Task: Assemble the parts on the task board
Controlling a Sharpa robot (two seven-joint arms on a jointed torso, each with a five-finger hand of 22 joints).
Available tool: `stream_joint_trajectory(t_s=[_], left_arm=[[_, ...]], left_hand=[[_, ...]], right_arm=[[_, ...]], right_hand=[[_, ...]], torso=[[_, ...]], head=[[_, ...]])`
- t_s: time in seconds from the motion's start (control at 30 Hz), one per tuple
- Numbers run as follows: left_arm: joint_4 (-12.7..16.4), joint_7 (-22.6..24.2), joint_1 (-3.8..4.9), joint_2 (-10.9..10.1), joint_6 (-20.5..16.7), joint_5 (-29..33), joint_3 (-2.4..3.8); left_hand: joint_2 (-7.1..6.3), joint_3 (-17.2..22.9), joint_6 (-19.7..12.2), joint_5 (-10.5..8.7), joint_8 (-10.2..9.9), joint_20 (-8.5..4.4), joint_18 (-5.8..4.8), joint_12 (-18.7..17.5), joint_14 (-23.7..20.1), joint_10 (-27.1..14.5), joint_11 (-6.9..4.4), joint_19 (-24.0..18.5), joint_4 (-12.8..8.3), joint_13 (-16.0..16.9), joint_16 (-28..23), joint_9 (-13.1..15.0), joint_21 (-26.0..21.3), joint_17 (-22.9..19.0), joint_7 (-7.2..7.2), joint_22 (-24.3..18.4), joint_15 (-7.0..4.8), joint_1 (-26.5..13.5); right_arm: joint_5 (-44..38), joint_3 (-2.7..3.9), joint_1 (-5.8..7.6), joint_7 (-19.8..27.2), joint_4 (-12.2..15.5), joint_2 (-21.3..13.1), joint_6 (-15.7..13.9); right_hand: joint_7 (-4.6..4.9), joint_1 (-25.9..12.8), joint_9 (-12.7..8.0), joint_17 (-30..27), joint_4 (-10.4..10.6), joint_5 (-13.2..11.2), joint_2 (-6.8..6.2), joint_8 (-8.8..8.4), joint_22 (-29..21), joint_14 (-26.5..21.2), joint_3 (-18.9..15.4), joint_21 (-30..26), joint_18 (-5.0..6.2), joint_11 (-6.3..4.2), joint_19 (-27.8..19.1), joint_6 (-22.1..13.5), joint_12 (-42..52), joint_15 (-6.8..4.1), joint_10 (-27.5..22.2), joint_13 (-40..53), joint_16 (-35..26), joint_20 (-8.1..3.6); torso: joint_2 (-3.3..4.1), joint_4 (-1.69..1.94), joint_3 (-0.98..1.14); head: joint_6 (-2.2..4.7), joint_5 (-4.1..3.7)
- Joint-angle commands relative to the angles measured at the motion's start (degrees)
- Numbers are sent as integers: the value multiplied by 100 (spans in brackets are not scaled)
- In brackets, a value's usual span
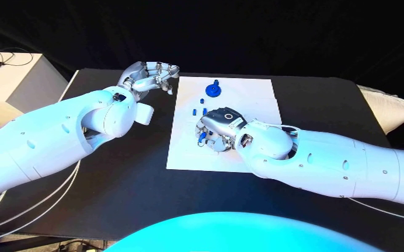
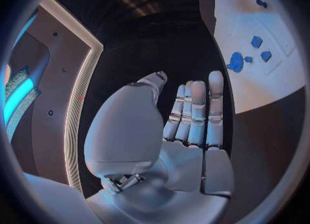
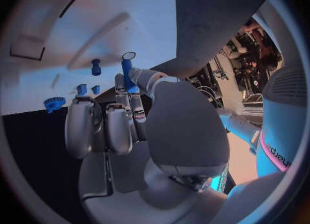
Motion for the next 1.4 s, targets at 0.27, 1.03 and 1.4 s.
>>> stream_joint_trajectory(t_s=[0.27, 1.03, 1.4], left_arm=[[4, 23, 1, 9, 51, 31, 6], [15, 13, 1, -13, 55, 31, 6], [16, 8, 1, -22, 55, 31, 6]], left_hand=[[-8, -26, 2, 18, 17, -5, 81, 19, 10, -48, -1, 37, -5, -8, 27, -6, 29, 7, -9, 9, 13, 54], [-8, -26, 2, 18, 17, -5, 81, 19, 10, -48, -1, 37, -5, -8, 27, -6, 29, 7, -9, 9, 13, 54], [-8, -26, 2, 18, 17, -5, 81, 19, 10, -48, -1, 37, -5, -8, 27, -6, 29, 7, -9, 9, 13, 54]], right_arm=[[-118, -4, -55, -28, 35, 3, 132], [-276, -12, -132, -90, -70, 82, 200], [-339, -16, -189, -68, -130, 142, 252]], right_hand=[[34, 2, 86, 19, -31, 41, 47, 28, 89, 140, 25, -1, -39, -319, 78, -4, 32, -32, 357, 13, 25, -36], [38, -14, 99, 11, -52, 44, 45, 35, 94, 139, 40, 3, -40, -317, 79, -9, 23, -30, 363, 17, 23, -35], [53, -120, 138, -43, -104, 68, -26, 47, 62, 125, 27, -41, -30, -300, 57, -47, -30, -15, 337, 25, 1, -24]], torso=[[-3, -2, 6], [-5, 3, 1], [-6, -4, 1]], head=[[-1, 15], [-1, -1], [-1, 11]])
